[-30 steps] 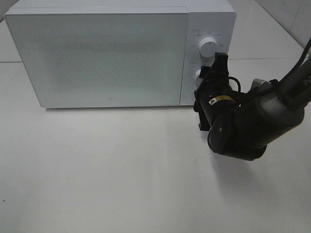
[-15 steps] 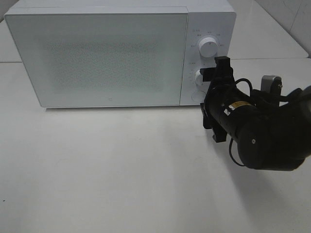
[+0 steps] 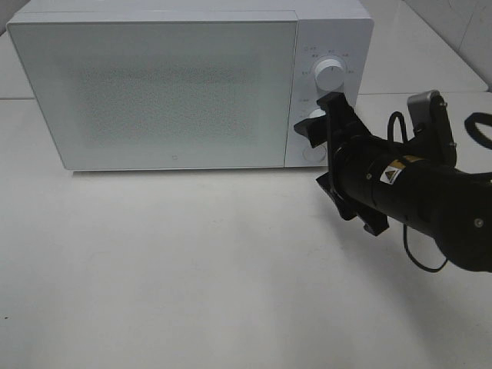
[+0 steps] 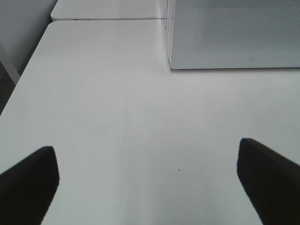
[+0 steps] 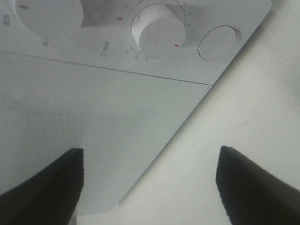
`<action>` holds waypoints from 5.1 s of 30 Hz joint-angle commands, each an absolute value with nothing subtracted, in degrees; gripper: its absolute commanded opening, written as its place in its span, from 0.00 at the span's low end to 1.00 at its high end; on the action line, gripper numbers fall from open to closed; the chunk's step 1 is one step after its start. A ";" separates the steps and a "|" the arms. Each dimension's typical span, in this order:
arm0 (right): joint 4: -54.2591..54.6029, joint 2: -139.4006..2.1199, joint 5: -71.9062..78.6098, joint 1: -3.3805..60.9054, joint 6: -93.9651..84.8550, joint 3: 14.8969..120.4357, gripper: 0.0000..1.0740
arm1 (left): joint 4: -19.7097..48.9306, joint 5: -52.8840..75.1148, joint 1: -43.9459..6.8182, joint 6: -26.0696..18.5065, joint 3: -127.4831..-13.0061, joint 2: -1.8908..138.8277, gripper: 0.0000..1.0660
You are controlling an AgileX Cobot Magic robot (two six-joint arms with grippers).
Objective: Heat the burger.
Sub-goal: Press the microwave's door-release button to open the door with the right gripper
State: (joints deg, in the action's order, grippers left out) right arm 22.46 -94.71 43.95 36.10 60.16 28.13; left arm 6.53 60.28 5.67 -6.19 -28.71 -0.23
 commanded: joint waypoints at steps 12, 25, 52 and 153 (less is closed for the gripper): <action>20.97 -87.95 -2.58 27.27 10.03 40.45 0.69 | 6.82 59.53 5.79 -5.96 -28.53 -1.78 0.92; 4.64 -86.63 -33.17 25.38 1.72 52.37 0.69 | 6.82 59.53 5.79 -5.96 -28.53 -1.78 0.92; 3.04 -51.22 -57.81 25.38 0.00 48.82 0.69 | 6.82 59.53 5.79 -5.96 -28.53 -1.78 0.92; -2.41 -51.22 1.32 7.45 0.46 30.37 0.69 | 6.70 59.53 5.79 -5.96 -28.53 -1.43 0.92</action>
State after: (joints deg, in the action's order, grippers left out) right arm -2.35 -48.76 -3.09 7.85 0.69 30.08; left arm 6.42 60.28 5.67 -6.19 -28.71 -0.23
